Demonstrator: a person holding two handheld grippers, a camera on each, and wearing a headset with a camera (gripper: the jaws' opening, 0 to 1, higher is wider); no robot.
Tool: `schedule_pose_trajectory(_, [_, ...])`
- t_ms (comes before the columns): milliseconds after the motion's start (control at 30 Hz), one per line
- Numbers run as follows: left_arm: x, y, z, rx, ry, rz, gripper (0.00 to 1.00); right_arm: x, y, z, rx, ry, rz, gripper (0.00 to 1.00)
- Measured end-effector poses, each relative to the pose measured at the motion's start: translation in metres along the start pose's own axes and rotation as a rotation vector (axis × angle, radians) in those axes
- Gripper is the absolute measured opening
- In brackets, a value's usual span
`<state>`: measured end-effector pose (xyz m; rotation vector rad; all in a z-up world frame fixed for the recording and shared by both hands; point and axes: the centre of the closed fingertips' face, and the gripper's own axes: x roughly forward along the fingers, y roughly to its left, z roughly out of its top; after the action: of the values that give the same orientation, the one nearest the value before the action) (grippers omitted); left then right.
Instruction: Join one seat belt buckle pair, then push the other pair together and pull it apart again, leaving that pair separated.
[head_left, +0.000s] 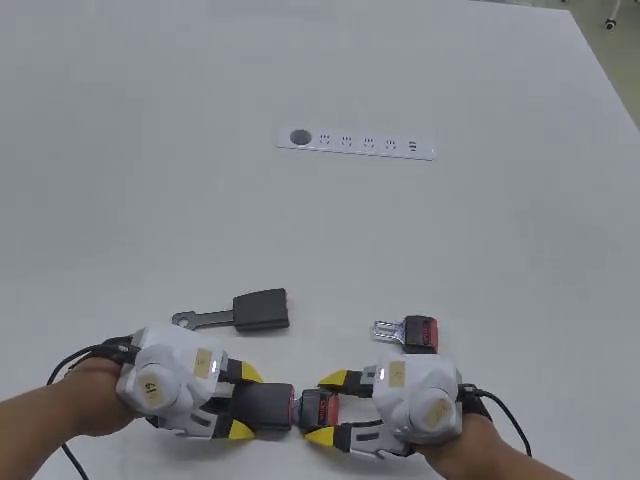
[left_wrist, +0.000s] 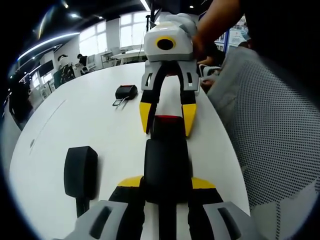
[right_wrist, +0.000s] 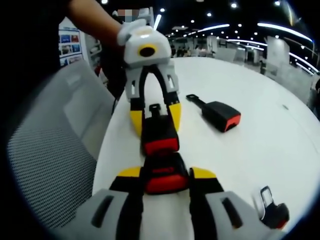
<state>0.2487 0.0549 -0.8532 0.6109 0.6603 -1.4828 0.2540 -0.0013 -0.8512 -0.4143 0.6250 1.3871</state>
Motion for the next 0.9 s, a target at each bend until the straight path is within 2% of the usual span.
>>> schedule_pose_trajectory(633, [-0.0003, 0.0012, 0.0003, -0.007, -0.008, 0.0, 0.33, -0.0008, 0.0009, 0.0008, 0.021, -0.026, -0.031, 0.35])
schedule_pose_trajectory(767, [0.0, 0.0017, 0.0004, -0.005, 0.0, -0.003, 0.33, -0.0001, 0.0014, 0.0011, 0.033, -0.018, -0.015, 0.35])
schedule_pose_trajectory(833, [0.0004, 0.001, 0.0012, 0.005, 0.018, -0.01, 0.34, 0.0009, 0.0021, 0.0007, 0.003, -0.004, -0.003, 0.36])
schedule_pose_trajectory(900, [0.0007, 0.0014, 0.0003, 0.002, 0.023, -0.009, 0.34, 0.0007, 0.002, 0.001, 0.023, -0.001, -0.002, 0.36])
